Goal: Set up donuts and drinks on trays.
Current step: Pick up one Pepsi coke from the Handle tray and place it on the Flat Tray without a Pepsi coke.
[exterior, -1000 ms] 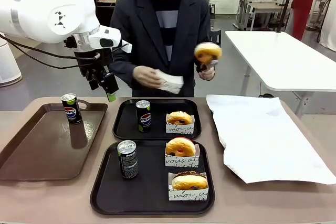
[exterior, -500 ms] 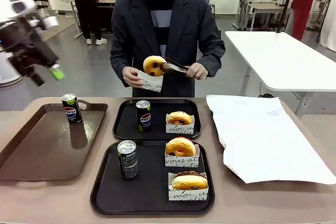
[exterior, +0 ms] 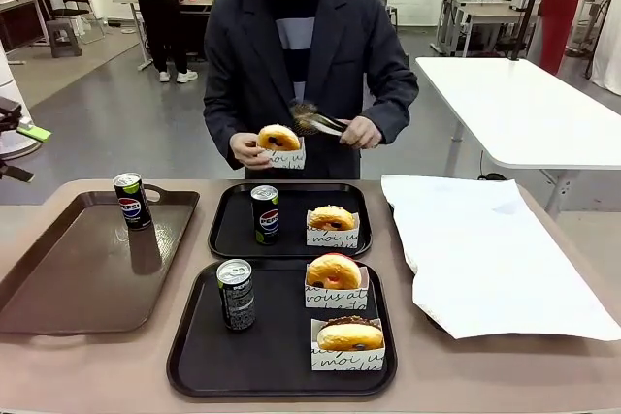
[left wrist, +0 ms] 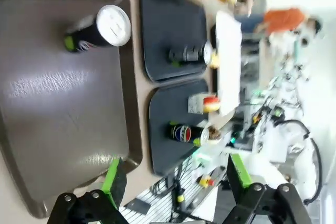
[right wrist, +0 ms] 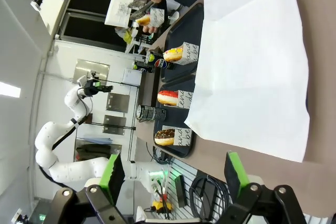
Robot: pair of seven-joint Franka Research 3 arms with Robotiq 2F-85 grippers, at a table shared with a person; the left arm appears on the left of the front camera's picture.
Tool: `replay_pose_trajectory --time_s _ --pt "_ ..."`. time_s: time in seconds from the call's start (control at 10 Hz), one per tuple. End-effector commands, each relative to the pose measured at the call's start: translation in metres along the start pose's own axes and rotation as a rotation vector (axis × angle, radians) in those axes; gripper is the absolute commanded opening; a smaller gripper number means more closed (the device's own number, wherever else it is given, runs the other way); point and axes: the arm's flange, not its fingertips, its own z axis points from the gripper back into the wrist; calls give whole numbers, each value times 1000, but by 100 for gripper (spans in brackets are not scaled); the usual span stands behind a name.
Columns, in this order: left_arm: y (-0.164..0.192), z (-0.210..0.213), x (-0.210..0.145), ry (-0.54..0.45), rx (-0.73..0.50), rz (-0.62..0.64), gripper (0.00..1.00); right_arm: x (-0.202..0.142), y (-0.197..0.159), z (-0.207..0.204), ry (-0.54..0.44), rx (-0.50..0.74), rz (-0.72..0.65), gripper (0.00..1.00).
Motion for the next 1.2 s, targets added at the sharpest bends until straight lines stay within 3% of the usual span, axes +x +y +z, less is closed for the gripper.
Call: replay_pose_trajectory --time_s 0.0,0.4,0.8,1.1 --pt "39 -9 -7 -45 -81 31 100 3 1 -1 -19 26 18 100" --pt "102 10 -20 -97 -208 113 100 3 1 -1 -19 26 18 100" --pt "98 16 -15 -93 -244 66 100 3 1 -1 -19 26 18 100" --pt "107 18 -28 -97 -220 119 100 3 1 -1 -19 26 18 100"
